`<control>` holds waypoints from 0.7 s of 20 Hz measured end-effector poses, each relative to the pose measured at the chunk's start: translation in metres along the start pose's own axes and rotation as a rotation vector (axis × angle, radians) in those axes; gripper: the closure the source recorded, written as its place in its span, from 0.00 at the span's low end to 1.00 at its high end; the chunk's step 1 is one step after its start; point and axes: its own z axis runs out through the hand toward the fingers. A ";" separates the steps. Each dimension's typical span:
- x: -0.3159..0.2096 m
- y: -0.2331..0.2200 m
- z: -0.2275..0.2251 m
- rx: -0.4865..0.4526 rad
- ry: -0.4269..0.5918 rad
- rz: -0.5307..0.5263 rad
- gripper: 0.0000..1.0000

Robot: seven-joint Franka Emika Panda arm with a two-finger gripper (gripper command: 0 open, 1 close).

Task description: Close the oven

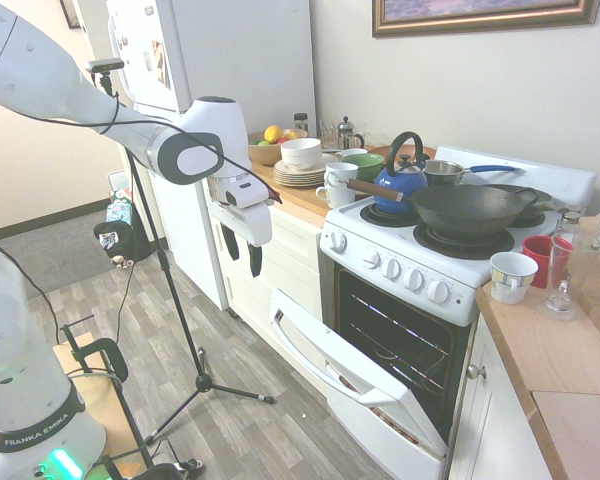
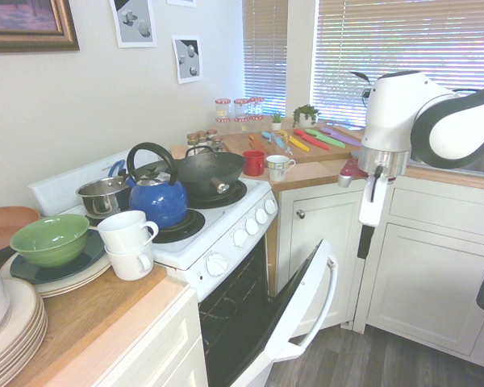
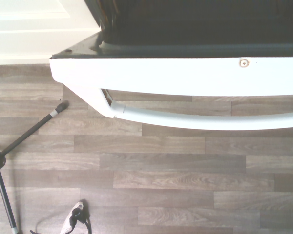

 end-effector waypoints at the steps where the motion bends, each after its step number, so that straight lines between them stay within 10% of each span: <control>1: 0.000 0.000 0.001 -0.002 -0.002 0.000 0.00; 7: -0.009 0.015 0.052 -0.164 -0.147 -0.015 0.00; 14: 0.012 0.016 0.175 -0.131 -0.150 0.015 0.00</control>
